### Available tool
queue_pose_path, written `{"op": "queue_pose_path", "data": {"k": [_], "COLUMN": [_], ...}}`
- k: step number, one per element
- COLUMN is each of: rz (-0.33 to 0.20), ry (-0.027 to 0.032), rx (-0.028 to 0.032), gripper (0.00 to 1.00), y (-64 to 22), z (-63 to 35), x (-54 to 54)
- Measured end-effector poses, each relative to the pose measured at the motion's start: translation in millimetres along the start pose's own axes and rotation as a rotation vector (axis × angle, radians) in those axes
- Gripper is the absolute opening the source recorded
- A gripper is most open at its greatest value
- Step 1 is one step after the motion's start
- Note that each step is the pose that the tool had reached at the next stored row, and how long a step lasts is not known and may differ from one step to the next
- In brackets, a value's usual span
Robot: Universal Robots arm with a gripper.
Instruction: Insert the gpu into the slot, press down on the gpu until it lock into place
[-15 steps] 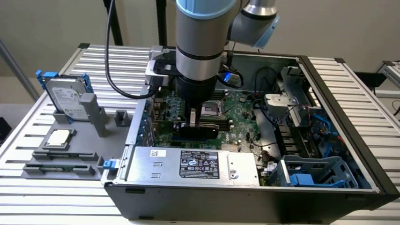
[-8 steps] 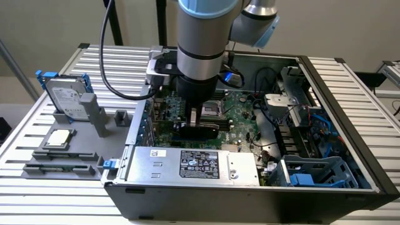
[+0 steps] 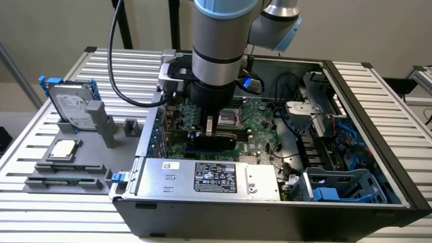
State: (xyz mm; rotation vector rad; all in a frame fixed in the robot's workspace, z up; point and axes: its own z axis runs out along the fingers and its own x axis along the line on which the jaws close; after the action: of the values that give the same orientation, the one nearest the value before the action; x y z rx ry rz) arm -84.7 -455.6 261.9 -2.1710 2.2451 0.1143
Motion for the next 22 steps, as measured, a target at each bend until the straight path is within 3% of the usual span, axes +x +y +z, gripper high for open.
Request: {"op": "queue_pose_path", "data": {"k": [14, 22], "rz": [0.001, 0.002], "ry": [0.0013, 0.0017], "rx": [-0.0129, -0.0309], "gripper": [0.26, 0.26], "y": [-1.1, -2.0], "z": [1.8, -1.2], "x": [-0.5, -0.8]}}
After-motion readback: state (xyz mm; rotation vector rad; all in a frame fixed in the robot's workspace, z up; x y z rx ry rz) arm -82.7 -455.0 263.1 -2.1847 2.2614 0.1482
